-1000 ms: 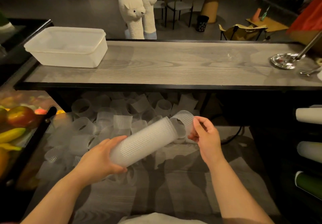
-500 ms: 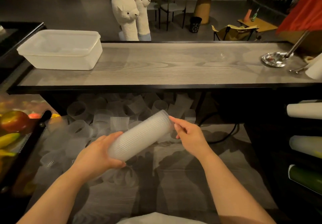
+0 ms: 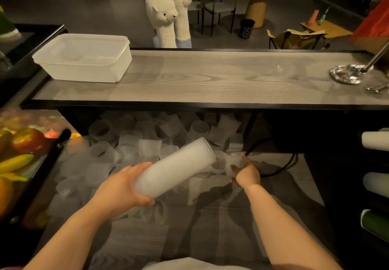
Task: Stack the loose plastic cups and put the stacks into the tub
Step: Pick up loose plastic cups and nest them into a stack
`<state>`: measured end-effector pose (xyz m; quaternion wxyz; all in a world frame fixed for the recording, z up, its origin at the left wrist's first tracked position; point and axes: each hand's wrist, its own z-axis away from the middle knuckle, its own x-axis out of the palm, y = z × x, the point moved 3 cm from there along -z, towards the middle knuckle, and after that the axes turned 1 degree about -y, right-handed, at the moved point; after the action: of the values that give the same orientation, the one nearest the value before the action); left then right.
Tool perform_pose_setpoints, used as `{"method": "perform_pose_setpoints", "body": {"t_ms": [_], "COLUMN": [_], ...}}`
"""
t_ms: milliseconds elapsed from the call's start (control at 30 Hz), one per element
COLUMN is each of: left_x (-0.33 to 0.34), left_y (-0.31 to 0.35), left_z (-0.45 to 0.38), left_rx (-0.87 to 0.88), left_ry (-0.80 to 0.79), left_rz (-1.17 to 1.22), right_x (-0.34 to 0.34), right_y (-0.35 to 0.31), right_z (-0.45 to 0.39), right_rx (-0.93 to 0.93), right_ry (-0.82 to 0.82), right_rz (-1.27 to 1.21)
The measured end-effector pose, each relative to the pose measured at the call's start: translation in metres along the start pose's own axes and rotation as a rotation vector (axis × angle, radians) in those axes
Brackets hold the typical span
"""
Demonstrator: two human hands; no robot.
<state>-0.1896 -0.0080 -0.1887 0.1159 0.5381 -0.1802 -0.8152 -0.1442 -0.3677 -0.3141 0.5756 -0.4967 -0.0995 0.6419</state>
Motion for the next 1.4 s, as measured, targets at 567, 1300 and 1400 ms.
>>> {"method": "perform_pose_setpoints", "body": {"t_ms": [567,1300,1400], "left_x": [0.002,-0.01,-0.012], "left_y": [0.012,0.016,0.016], "left_z": [-0.003,-0.01,-0.014], "left_rx": [0.027,-0.004,-0.017], "left_ry": [0.001,0.101,0.096], "left_rz": [-0.083,0.008,0.018], "right_x": [-0.063,-0.029,-0.023], "right_y": [-0.069,-0.105,-0.093], "right_z": [0.073,0.088,0.068], "right_rx": [-0.273,-0.514,-0.458], "right_ry": [0.035,-0.297,-0.165], "right_rz": [-0.655,-0.267,-0.283]}}
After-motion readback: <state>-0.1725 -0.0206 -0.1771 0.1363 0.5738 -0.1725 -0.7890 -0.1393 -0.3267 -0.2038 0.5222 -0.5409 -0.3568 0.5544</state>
